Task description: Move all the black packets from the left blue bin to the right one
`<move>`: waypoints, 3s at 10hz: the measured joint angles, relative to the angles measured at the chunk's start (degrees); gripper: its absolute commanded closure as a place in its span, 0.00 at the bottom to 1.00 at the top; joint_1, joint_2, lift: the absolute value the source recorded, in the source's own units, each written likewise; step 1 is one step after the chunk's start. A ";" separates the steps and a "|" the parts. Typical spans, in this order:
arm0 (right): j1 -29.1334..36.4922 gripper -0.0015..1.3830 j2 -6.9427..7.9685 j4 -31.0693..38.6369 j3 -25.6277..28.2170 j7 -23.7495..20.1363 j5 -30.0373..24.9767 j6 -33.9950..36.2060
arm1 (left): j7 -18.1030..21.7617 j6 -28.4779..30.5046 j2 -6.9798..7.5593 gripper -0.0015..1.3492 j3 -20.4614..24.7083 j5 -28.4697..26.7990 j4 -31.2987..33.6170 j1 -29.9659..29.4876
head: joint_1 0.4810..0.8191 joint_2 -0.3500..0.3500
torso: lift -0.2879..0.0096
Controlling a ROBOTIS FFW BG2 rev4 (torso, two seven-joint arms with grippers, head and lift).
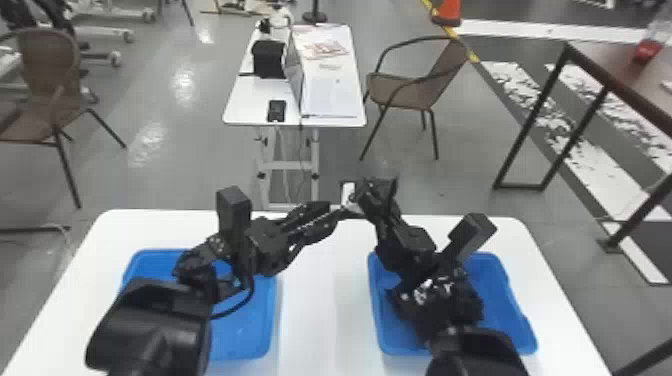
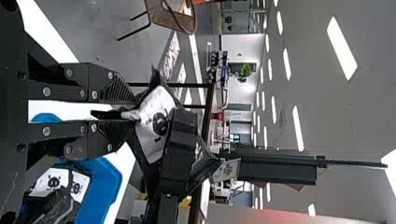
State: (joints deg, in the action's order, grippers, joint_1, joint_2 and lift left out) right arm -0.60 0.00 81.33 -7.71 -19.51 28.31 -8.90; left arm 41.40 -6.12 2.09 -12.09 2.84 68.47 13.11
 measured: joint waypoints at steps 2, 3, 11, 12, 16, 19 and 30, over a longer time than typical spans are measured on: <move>0.02 0.92 -0.02 -2.28 4.80 0.00 0.27 0.10 | -0.31 1.67 0.21 0.08 4.33 1.12 2.03 -2.74 | 0.63 0.34 | 0.97; 0.17 0.92 -0.44 -4.18 7.22 0.00 0.77 0.36 | -1.12 2.73 0.85 0.06 6.45 2.08 4.37 -4.50 | 0.63 0.34 | 0.97; -3.11 0.04 -3.90 -20.42 22.05 2.57 -9.31 5.57 | -1.85 1.31 1.50 0.07 21.06 9.68 15.76 -16.01 | 0.63 0.31 | 0.97; -1.64 0.09 -3.18 -17.15 23.24 4.28 -13.09 3.97 | -1.86 0.57 1.17 0.07 22.05 9.70 16.09 -16.51 | 0.63 0.30 | 0.97; 16.44 0.13 -0.04 7.98 24.97 5.14 -22.43 -3.00 | -6.89 -1.44 -1.40 0.07 25.55 6.09 24.70 -24.25 | 0.63 0.32 | 0.97; 27.34 0.13 0.00 14.37 21.17 1.19 -19.15 -11.98 | -9.27 -10.11 -2.00 0.07 27.89 4.48 28.33 -33.26 | 0.63 0.43 | 0.97; 36.21 0.13 0.00 15.11 20.54 0.36 -21.20 -19.59 | -21.45 -11.92 -2.01 0.07 20.60 6.86 33.66 -46.75 | 0.63 0.40 | 0.97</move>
State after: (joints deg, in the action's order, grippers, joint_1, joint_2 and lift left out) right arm 35.61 0.00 96.44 12.83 -19.15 7.11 -28.50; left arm 19.94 -18.05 0.09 8.51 9.70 102.13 -33.64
